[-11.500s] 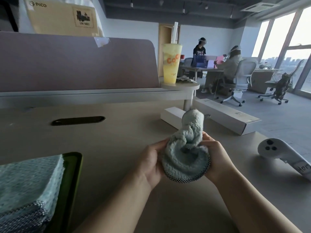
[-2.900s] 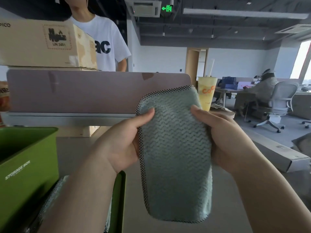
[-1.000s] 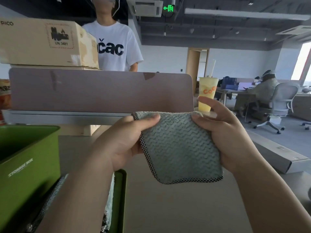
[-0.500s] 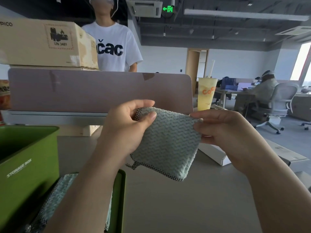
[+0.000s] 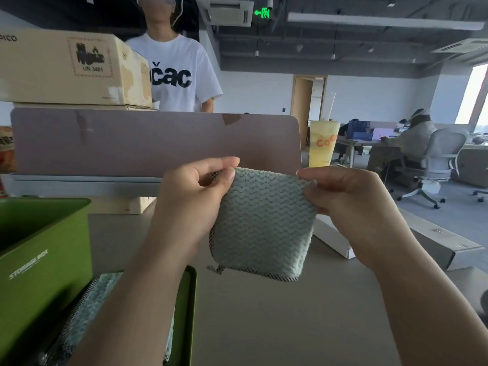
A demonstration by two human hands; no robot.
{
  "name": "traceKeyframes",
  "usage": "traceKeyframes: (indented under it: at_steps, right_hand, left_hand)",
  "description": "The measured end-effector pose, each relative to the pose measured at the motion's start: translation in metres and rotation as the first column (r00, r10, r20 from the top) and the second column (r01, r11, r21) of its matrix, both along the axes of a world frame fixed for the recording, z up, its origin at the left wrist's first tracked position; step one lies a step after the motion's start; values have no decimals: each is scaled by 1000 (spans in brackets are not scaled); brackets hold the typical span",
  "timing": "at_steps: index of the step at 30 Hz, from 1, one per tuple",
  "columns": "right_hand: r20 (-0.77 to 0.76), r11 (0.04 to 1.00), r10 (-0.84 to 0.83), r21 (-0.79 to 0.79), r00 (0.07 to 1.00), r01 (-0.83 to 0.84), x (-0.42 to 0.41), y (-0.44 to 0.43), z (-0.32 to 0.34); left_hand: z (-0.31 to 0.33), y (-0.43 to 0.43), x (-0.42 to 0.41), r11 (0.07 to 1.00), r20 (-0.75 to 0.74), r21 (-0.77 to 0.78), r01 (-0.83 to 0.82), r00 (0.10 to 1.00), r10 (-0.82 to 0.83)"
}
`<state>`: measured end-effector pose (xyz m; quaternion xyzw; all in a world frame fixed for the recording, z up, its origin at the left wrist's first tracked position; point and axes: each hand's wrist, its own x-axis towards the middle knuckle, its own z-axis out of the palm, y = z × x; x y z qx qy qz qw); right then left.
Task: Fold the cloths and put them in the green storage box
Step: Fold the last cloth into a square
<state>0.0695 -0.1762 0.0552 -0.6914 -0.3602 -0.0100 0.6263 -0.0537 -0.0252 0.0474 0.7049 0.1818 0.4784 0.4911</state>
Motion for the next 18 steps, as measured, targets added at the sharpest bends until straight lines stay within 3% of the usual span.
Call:
traceKeyframes:
  at_steps: [4,7,18]
  right_hand:
    - [201,991,-107,-62,974,121,1,3,-1]
    - [274,981,-159,-67,948,184,3,3,-2]
    - [332,974,-177,-76,927,214,3,1,-1]
  left_hand:
    - [2,-7,-2,979,-31,187,-88,995,95]
    - [3,-7,-2,964,-38,234,-124,990,136]
    - [4,-4,-2,914,-44,348,-210,970,239]
